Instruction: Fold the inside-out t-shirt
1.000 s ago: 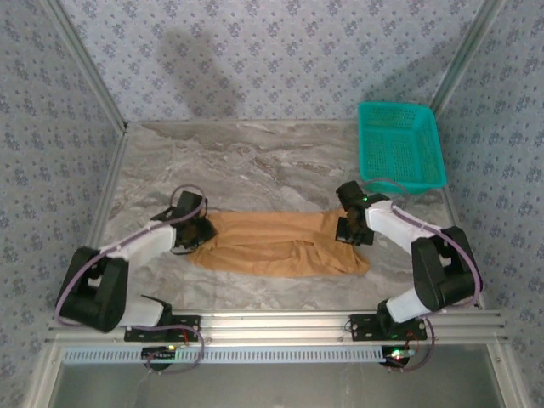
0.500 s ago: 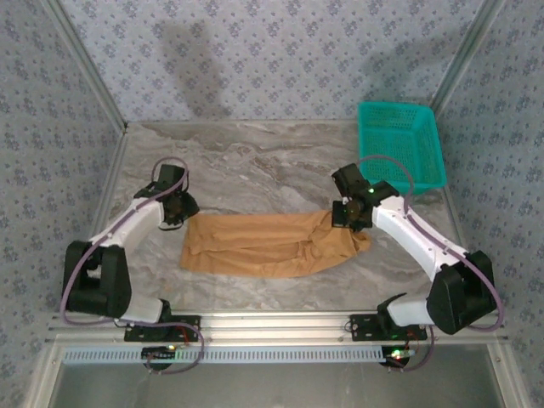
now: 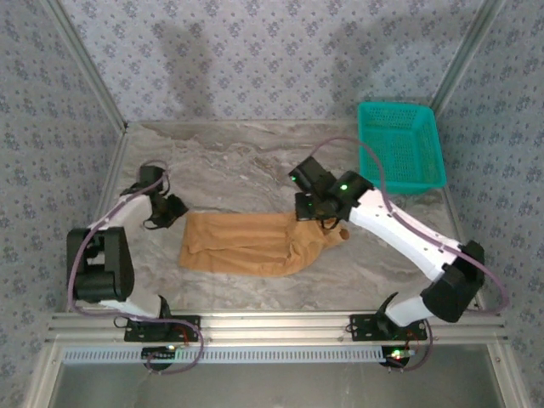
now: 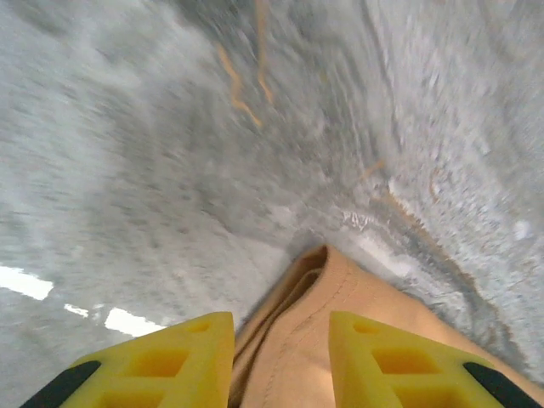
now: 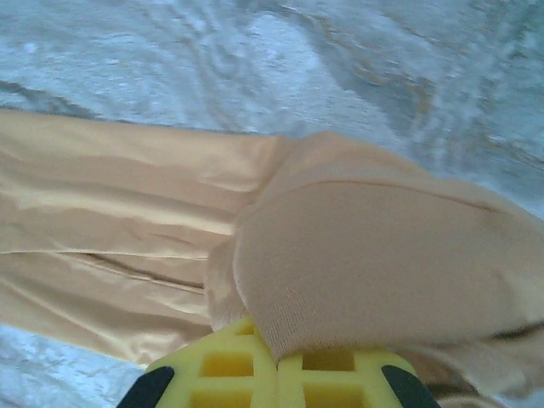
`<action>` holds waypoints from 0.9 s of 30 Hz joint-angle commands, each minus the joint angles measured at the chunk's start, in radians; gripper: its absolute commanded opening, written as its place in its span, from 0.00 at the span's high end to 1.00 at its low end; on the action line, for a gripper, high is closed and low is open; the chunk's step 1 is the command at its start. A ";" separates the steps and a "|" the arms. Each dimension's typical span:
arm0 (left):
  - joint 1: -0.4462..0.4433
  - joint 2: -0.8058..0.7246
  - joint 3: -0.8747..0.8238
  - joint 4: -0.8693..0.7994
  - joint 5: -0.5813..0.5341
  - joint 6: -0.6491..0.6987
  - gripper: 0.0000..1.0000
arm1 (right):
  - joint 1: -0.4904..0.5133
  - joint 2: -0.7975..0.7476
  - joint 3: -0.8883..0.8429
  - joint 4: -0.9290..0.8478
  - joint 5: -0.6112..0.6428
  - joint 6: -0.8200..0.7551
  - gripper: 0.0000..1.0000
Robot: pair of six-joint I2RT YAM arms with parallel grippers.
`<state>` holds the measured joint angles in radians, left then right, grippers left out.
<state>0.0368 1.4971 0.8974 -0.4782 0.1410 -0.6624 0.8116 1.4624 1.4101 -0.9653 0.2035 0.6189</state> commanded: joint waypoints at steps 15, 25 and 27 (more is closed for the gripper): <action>0.137 -0.103 -0.053 -0.014 0.129 -0.034 0.65 | 0.286 0.578 0.645 -0.053 -0.074 -0.138 1.00; 0.166 -0.123 -0.097 -0.006 0.133 -0.031 0.65 | 0.276 0.915 1.055 -0.213 -0.334 -0.184 0.56; 0.168 -0.129 -0.097 -0.015 0.131 -0.025 0.66 | 0.273 0.917 1.114 -0.267 -0.312 -0.180 0.48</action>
<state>0.1963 1.3983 0.8047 -0.4904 0.2554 -0.6922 1.0927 2.3753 2.4287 -1.0943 -0.0586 0.4469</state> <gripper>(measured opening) 0.345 0.505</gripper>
